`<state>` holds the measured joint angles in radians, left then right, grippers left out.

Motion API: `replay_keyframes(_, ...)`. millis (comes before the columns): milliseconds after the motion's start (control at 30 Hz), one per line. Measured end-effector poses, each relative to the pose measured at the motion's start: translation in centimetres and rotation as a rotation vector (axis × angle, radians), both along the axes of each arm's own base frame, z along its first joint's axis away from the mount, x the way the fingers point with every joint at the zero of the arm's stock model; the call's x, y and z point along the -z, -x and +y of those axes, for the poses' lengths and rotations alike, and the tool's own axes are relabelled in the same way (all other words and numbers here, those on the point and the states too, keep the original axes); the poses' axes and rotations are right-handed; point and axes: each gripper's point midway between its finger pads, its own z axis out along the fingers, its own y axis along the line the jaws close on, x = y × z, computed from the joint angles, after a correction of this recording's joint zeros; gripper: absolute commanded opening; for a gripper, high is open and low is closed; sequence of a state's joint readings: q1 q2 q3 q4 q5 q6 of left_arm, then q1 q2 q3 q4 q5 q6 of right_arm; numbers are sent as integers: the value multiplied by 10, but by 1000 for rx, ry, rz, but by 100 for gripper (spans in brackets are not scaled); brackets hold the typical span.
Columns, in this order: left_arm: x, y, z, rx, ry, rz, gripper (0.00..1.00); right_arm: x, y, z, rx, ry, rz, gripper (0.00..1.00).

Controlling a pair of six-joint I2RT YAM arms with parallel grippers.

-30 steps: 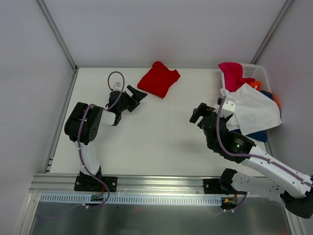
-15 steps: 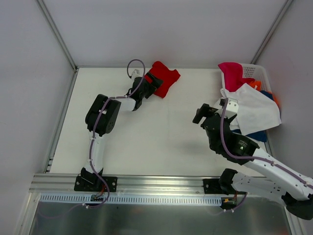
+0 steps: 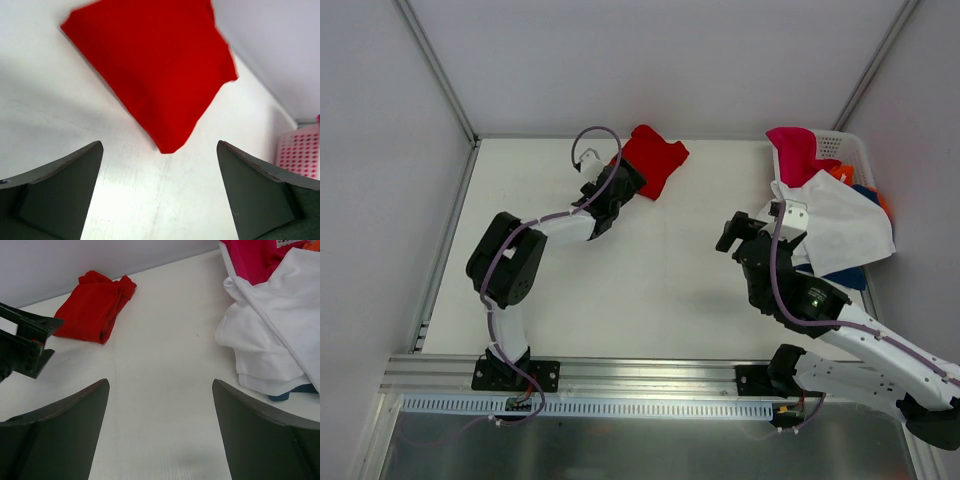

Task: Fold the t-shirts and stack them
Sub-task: Fold the tshirt

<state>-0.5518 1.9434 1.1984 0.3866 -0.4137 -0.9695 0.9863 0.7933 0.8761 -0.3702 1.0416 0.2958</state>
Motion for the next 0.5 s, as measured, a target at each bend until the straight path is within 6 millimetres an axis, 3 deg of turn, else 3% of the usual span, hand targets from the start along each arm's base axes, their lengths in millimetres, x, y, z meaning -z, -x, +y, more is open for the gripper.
replay_keyframes(100, -28, 3, 12, -57, 8, -49, 99, 3, 0, 1, -6, -3, 6, 88)
replay_keyframes(200, -32, 1, 16, -94, 27, -59, 99, 2, 1, 1, -7, -14, 4, 88)
replay_keyframes(300, -16, 2, 17, -116, 40, -24, 99, 0, 4, -4, -4, -26, -1, 88)
replay_keyframes(500, 39, 10, 21, -157, 27, 100, 99, -7, 11, -17, 14, -45, -19, 88)
